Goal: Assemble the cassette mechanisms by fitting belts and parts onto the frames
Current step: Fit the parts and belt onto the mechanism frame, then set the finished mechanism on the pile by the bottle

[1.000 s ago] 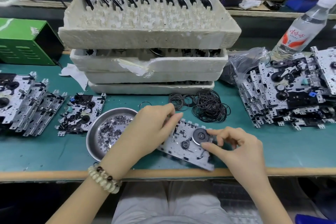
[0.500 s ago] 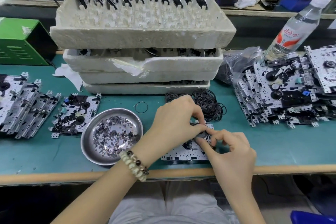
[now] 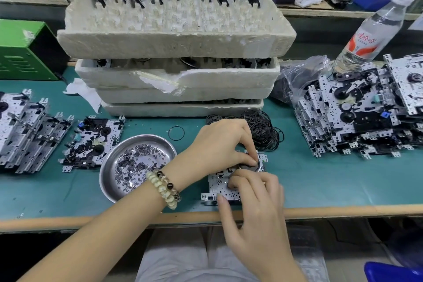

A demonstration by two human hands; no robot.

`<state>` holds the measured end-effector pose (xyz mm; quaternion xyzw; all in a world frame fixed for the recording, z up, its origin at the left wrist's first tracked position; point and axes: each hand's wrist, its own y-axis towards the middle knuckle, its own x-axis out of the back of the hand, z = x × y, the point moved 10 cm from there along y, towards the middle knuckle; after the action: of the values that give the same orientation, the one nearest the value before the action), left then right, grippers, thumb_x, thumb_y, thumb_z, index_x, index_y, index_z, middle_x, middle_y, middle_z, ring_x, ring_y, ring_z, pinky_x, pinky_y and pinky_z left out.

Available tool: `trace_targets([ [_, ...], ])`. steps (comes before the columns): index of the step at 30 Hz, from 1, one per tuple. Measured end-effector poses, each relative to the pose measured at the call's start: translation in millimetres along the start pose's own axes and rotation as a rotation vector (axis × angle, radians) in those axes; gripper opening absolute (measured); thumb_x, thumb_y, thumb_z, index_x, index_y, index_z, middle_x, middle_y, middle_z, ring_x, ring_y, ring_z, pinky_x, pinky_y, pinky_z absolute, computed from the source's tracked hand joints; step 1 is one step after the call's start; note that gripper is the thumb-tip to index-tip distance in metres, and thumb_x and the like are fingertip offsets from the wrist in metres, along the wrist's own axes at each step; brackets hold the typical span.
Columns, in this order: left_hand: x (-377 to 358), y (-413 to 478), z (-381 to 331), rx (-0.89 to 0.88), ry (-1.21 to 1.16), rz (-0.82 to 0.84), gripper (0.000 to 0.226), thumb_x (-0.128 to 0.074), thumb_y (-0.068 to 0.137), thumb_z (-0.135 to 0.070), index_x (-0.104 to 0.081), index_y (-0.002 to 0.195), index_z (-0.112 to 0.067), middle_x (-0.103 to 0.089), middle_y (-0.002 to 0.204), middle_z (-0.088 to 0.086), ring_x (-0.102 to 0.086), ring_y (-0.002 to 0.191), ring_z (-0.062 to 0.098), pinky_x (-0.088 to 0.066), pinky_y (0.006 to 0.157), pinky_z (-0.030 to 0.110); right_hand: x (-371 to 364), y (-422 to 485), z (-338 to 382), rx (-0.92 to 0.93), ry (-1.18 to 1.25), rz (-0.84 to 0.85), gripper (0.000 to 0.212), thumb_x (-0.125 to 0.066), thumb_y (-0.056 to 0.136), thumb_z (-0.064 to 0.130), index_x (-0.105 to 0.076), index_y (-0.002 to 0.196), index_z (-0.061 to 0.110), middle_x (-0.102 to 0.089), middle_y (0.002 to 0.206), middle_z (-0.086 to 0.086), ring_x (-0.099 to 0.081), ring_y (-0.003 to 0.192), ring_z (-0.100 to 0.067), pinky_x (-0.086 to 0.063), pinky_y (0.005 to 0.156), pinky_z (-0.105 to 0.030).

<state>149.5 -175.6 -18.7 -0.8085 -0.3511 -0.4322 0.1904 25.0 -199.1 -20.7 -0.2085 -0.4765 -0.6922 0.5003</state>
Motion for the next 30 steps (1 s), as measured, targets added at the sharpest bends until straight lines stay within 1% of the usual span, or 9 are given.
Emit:
trace_targets([
  [4,-0.7,1.1,1.2,-0.004,-0.022,0.003,0.007,-0.082,0.078,-0.043,-0.078,0.083,-0.044,-0.05,0.085,-0.025,-0.047,0.091,-0.001,-0.029,0.067,0.021,-0.6,3.7,14.6,0.157,-0.195,0.047,0.026,-0.05,0.092,0.034,-0.064,0.09,0.012,-0.064,0.104,-0.002,-0.05,0.096,-0.028,-0.036,0.083,-0.038],
  [8,-1.6,2.0,-1.1,-0.035,-0.022,0.025,0.005,-0.081,0.079,-0.043,-0.078,0.083,-0.044,-0.053,0.089,-0.024,-0.048,0.095,0.0,-0.041,0.08,0.031,4.9,4.1,4.8,0.2,-0.24,0.084,0.028,-0.048,0.094,0.035,-0.064,0.089,0.013,-0.063,0.109,-0.004,-0.051,0.1,-0.029,-0.035,0.086,-0.039],
  [10,-1.0,1.0,-3.4,-0.059,-0.007,0.02,0.005,-0.08,0.08,-0.043,-0.078,0.083,-0.043,-0.053,0.09,-0.024,-0.047,0.094,0.003,-0.042,0.081,0.032,10.4,2.2,-9.1,0.142,-0.182,0.083,0.027,-0.049,0.094,0.036,-0.066,0.093,0.014,-0.061,0.116,-0.003,-0.049,0.103,-0.027,-0.035,0.087,-0.038],
  [14,3.1,-6.7,-16.2,-0.179,0.046,-0.052,0.003,-0.078,0.084,-0.038,-0.079,0.086,-0.04,-0.058,0.097,-0.022,-0.037,0.085,0.003,-0.031,0.065,0.026,27.8,-4.2,-42.3,-0.048,0.033,0.006,0.022,-0.052,0.094,0.033,-0.068,0.095,0.017,-0.054,0.116,0.002,-0.043,0.106,-0.019,-0.036,0.09,-0.031],
  [17,5.3,-19.5,-28.5,-0.329,0.155,-0.117,0.02,-0.076,0.086,-0.015,-0.079,0.088,-0.035,-0.063,0.104,-0.015,-0.035,0.086,0.008,-0.026,0.061,0.025,43.1,-10.0,-69.8,-0.194,0.042,-0.057,0.019,-0.054,0.092,0.032,-0.067,0.092,0.018,-0.054,0.104,0.003,-0.045,0.099,-0.016,-0.035,0.087,-0.025],
  [21,8.2,-36.7,-34.4,-0.435,0.268,-0.158,0.044,-0.073,0.065,0.013,-0.078,0.082,-0.027,-0.067,0.103,-0.005,-0.046,0.081,0.017,-0.028,0.051,0.025,46.1,-14.1,-91.2,-0.331,0.103,0.037,0.014,-0.059,0.094,0.027,-0.06,0.08,0.025,-0.052,0.069,0.01,-0.048,0.067,-0.002,-0.036,0.063,-0.017],
  [23,15.8,-44.2,-31.0,-0.428,0.303,-0.226,0.046,-0.073,0.062,0.015,-0.08,0.084,-0.025,-0.068,0.105,-0.001,-0.053,0.081,0.022,-0.037,0.047,0.027,37.6,-12.9,-92.9,-0.347,0.054,0.179,0.023,-0.051,0.091,0.041,-0.057,0.073,0.027,-0.048,0.055,0.006,-0.045,0.057,-0.007,-0.036,0.056,-0.023],
  [25,26.8,-54.2,-25.2,-0.402,0.298,-0.35,0.044,-0.073,0.068,0.013,-0.08,0.094,-0.021,-0.068,0.108,0.003,-0.057,0.083,0.026,-0.045,0.054,0.032,27.7,-11.4,-95.9,-0.353,-0.03,0.328,0.034,-0.047,0.093,0.048,-0.057,0.071,0.024,-0.049,0.055,0.007,-0.045,0.055,-0.013,-0.035,0.052,-0.028],
  [30,45.9,-97.6,6.5,-0.227,-0.053,-0.754,0.032,-0.058,0.098,-0.008,-0.066,0.127,-0.019,-0.058,0.116,-0.005,-0.055,0.092,0.016,-0.047,0.075,0.03,16.6,-2.1,-101.3,-0.403,0.15,0.479,0.035,-0.057,0.091,0.044,-0.064,0.064,0.023,-0.057,0.055,0.003,-0.045,0.049,-0.007,-0.035,0.053,-0.025],
])
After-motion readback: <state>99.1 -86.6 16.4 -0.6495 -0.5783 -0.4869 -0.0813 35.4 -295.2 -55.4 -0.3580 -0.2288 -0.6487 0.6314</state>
